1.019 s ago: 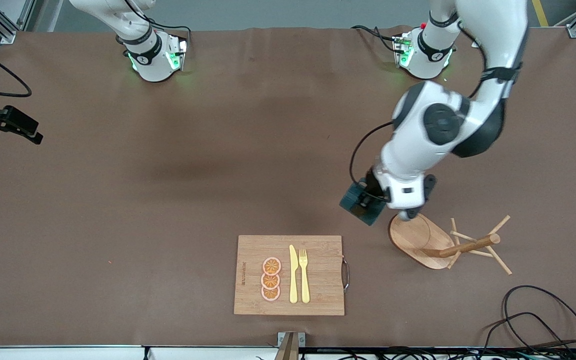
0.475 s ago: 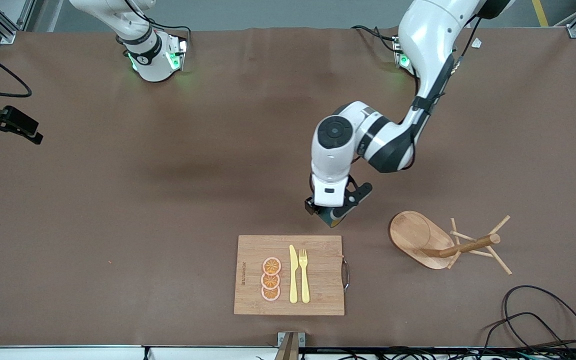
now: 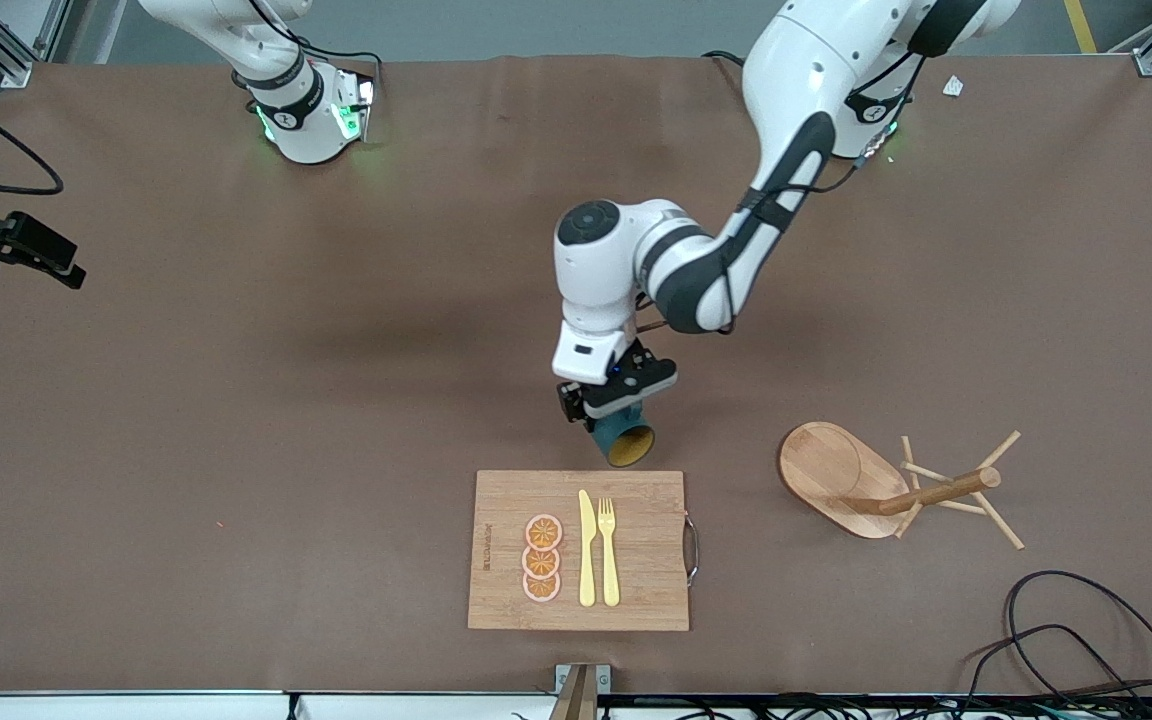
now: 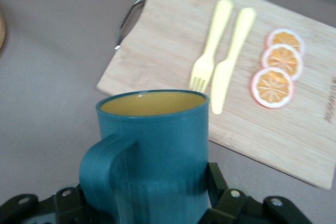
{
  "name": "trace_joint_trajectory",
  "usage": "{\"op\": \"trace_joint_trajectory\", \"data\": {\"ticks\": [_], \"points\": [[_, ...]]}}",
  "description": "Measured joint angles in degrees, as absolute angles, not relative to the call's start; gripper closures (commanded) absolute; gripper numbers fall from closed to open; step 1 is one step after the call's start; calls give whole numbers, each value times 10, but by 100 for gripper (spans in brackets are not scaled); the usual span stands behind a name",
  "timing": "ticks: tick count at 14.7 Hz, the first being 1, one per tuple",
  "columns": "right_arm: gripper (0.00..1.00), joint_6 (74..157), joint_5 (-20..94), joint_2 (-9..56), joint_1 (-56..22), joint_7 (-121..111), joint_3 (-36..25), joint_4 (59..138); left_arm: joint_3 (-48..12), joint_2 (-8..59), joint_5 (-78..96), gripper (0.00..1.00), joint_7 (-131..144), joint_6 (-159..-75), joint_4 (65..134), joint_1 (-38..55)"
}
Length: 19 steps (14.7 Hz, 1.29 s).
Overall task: Transfer cup from left to right arm and place
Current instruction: 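Carry the teal mug toward the table's middle with the left gripper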
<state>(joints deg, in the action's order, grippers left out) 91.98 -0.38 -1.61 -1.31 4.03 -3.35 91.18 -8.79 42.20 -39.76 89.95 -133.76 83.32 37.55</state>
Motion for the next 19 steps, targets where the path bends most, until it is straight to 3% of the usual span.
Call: {"op": "trace_joint_trajectory", "data": {"ticks": [9,14,19], "points": [[0,926,-4,-12,-11,40,-36,912,-87,446,-757,58,1089,-1332,830,442],[0,940,-3,-12,-8,40,-38,912,-86,500,-848,58,1200,-1189,833,525],[0,947,6,-12,-8,40,-37,906,-84,549,-897,56,1320,-1119,830,563]]}}
